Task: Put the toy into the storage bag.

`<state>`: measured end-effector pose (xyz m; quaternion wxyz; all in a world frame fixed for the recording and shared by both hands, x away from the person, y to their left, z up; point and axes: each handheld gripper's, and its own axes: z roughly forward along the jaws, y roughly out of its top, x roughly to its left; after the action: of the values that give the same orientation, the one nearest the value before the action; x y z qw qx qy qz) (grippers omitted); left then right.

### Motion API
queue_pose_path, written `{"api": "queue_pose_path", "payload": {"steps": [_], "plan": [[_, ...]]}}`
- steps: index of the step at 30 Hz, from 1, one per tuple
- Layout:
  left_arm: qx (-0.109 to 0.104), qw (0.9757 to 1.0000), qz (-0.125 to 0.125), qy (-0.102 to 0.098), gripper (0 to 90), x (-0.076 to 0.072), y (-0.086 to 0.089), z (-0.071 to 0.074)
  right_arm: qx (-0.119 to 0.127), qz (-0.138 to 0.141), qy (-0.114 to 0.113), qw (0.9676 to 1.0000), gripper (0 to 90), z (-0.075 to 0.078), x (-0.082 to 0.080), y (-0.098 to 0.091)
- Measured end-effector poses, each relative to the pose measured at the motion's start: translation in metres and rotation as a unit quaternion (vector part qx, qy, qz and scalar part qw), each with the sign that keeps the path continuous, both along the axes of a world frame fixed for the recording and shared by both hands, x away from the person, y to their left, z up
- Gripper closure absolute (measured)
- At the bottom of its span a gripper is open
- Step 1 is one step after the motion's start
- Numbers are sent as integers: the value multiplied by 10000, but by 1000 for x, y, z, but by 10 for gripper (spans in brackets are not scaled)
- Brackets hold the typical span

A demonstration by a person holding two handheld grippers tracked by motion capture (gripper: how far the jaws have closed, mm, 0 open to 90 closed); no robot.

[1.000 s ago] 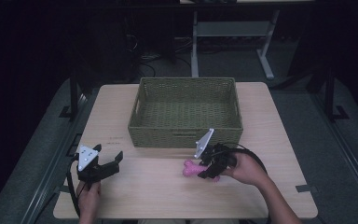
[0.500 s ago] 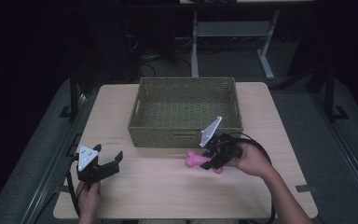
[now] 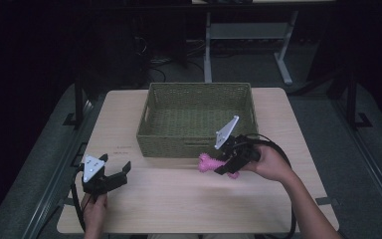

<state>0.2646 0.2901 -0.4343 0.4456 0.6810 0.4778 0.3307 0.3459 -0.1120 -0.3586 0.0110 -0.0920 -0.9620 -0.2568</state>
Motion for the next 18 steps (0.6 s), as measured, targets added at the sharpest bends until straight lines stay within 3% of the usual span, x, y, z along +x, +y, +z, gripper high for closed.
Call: {"api": "queue_pose_path", "payload": {"steps": [18], "plan": [[1, 10000, 0, 6, 136, 0, 0, 0, -6, -8, -43, 10000, 581, 20, 11, -1]]}}
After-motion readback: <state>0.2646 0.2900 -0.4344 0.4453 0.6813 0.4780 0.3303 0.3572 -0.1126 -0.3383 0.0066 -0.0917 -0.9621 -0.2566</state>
